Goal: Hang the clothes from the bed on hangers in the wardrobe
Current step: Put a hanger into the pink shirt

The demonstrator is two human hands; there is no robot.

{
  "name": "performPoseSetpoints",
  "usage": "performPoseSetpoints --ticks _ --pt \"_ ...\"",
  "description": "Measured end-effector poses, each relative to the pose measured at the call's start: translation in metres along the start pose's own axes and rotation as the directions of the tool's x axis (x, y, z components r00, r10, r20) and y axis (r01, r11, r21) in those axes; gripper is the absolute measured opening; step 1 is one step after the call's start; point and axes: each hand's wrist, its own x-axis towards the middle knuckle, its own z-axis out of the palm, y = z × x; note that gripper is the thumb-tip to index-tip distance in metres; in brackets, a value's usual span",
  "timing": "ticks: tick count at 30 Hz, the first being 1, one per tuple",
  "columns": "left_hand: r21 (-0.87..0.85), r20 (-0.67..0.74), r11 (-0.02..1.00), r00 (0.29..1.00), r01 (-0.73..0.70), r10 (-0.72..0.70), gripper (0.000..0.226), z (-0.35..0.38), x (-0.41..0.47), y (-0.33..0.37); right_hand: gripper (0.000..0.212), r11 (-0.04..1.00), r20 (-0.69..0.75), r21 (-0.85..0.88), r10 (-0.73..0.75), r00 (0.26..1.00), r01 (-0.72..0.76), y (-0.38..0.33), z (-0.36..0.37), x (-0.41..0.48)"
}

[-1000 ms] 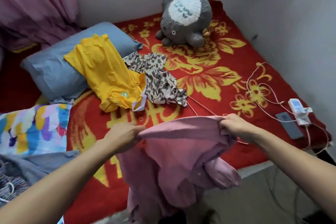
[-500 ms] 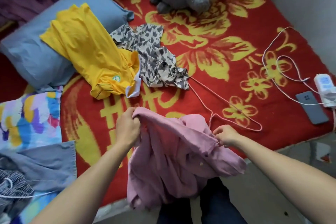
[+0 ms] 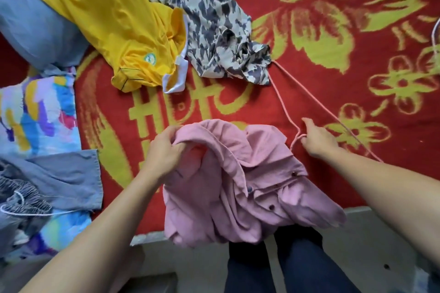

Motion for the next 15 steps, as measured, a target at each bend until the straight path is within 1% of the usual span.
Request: performPoseSetpoints --ticks 2,4,5,6,8,9,11,12,13,14,15 --pt "-0.072 0.073 0.997 0.997 0.019 -0.014 0.067 -0.013 0.002 0.008 0.057 0.997 -0.155 0.072 -0.029 0.988 0.04 -0.003 -0.019 -0.003" --pt "-0.114 0.137 0.993 0.99 -0.008 0.024 0.072 -0.027 0.002 0.014 0.052 0.994 -0.288 0.022 -0.095 0.953 0.105 -0.009 -0.049 -0.013" --pt "-0.106 0.152 0.994 0.987 -0.037 0.053 0.067 -0.034 0.002 0.018 0.049 0.99 -0.332 -0.019 -0.138 0.933 0.14 -0.013 -0.066 -0.019" --pt "-0.078 0.148 0.994 0.985 -0.073 0.084 0.055 -0.039 0.001 0.021 0.044 0.986 -0.374 -0.04 -0.166 0.912 0.163 -0.019 -0.083 -0.026" --pt "0.056 0.091 0.988 0.986 -0.146 0.141 0.027 -0.049 0.001 0.025 0.038 0.988 -0.456 0.008 -0.135 0.88 0.155 -0.029 -0.115 -0.038" --pt "0.143 0.047 0.978 0.988 -0.152 0.147 0.02 -0.054 0.002 0.025 0.042 0.986 -0.483 0.042 -0.119 0.868 0.158 -0.034 -0.129 -0.045" --pt "0.259 -0.043 0.961 0.993 -0.096 0.11 0.019 -0.067 0.005 0.021 0.051 0.958 -0.502 0.126 -0.161 0.85 0.256 -0.046 -0.148 -0.061" --pt "0.282 -0.082 0.957 0.992 -0.066 0.093 0.021 -0.074 0.006 0.018 0.05 0.911 -0.498 0.224 -0.197 0.844 0.345 -0.053 -0.156 -0.071" --pt "0.292 -0.114 0.955 0.99 -0.042 0.079 0.023 -0.082 0.006 0.015 0.046 0.823 -0.492 0.348 -0.247 0.835 0.449 -0.061 -0.163 -0.084" --pt "0.299 -0.14 0.954 0.987 -0.03 0.075 0.026 -0.089 0.005 0.012 0.042 0.714 -0.504 0.436 -0.31 0.806 0.548 -0.07 -0.169 -0.097" --pt "0.303 -0.159 0.953 0.984 -0.023 0.074 0.028 -0.097 0.003 0.009 0.039 0.611 -0.522 0.483 -0.375 0.766 0.627 -0.078 -0.174 -0.111"
